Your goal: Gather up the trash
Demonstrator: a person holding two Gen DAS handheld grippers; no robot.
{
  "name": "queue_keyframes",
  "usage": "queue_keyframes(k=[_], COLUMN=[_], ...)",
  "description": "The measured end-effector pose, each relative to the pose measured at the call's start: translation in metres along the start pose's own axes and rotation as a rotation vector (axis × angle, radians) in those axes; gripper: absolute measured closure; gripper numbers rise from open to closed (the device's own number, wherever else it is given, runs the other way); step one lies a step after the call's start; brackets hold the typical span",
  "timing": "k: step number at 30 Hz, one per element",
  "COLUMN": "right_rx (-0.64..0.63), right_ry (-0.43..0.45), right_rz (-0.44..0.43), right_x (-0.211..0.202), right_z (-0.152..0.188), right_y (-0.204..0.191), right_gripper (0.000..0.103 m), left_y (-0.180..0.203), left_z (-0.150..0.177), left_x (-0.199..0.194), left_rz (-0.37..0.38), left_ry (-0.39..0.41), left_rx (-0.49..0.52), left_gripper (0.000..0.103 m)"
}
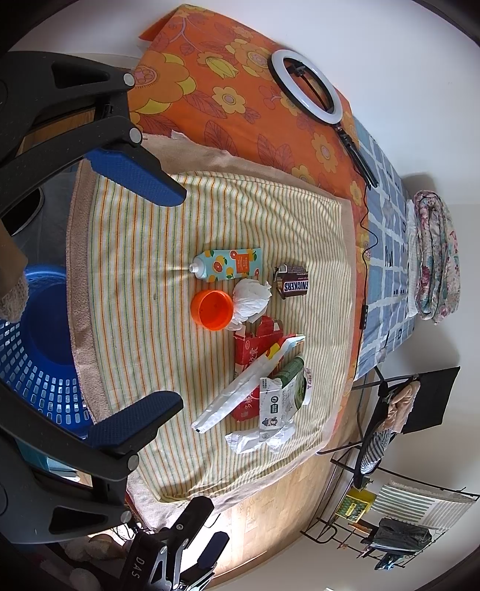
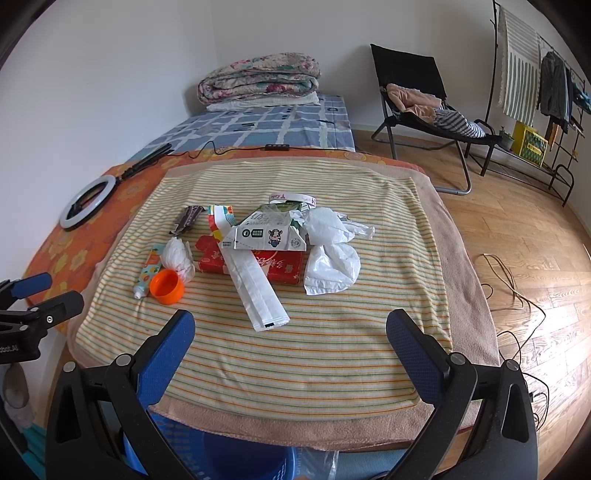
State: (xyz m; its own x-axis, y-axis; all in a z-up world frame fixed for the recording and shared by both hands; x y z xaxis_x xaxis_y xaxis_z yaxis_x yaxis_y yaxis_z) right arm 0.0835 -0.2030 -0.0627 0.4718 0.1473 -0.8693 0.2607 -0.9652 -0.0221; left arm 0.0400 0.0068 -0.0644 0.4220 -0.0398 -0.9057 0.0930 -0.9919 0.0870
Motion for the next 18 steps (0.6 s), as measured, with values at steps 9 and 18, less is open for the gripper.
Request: queue_keyframes(k=[9, 18], right_rx=[0.0, -0.001], right_ry=[-0.006, -0.011], right_rz=[0.003, 0.006], right_x=[0.0007, 0.0015], right_z=[-0.001, -0.0002], right_y=[0.0008, 0.0008], right_gripper=[0.0, 0.0], left_y=[-0.0001, -0.0011], left_z=[0.0, 0.0023], left_x=[0.0004, 0.0024], left_rz=[0.002, -0.002], left_ry=[-0.003, -0.004], left_rx=[0.001, 0.0], left_gripper=[0.001, 0.001])
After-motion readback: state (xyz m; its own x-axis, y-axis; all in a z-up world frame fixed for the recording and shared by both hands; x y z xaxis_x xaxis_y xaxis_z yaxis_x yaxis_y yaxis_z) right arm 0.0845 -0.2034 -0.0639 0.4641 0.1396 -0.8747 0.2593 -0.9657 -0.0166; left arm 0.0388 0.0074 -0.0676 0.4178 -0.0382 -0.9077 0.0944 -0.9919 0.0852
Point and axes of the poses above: each gripper's, at about its wrist camera, not at the fingertips, and x roughly the way its jaws point, y to its right, z to its underside, the point moved 6 cm from there along x, roughly the way its jaws point, and after that the axes turned 14 degrees about -y, right-handed, at the moved point
